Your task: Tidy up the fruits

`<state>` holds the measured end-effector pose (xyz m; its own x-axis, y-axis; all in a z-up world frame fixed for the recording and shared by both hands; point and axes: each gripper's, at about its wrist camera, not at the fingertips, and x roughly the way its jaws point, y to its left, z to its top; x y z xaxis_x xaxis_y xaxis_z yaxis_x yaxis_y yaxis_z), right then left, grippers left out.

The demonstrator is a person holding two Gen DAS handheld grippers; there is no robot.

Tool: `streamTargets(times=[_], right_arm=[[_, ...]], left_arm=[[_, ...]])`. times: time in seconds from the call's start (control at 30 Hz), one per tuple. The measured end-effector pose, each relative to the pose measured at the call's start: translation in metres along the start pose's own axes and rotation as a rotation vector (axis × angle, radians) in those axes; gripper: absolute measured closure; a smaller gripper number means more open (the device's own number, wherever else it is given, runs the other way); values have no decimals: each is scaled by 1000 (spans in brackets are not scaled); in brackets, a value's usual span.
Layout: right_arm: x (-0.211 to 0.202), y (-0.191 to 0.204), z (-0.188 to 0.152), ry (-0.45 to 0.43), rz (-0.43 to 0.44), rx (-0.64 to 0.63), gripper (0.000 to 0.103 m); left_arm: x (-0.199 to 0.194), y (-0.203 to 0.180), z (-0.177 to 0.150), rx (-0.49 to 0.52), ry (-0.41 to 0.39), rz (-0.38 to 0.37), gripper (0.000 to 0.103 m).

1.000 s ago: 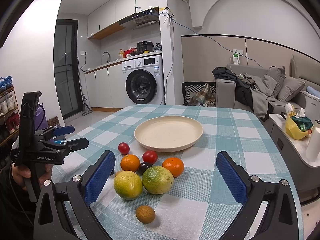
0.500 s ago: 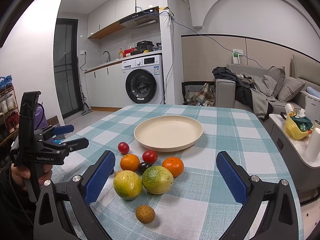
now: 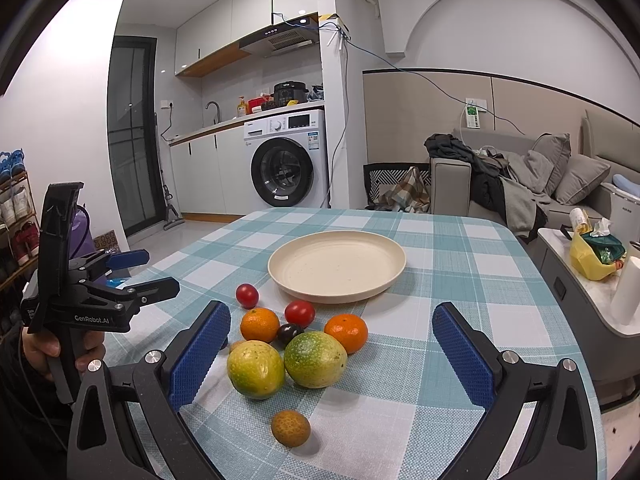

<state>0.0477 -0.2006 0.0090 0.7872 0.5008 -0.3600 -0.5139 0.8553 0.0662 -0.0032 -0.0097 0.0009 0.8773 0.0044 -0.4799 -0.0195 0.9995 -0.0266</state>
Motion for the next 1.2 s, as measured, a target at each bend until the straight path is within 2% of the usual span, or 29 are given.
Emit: streamTargets(times=[1.2], right_arm=[[0, 0, 1, 4, -2, -3, 0]], left_arm=[[2, 5, -1, 6, 4, 12, 1]])
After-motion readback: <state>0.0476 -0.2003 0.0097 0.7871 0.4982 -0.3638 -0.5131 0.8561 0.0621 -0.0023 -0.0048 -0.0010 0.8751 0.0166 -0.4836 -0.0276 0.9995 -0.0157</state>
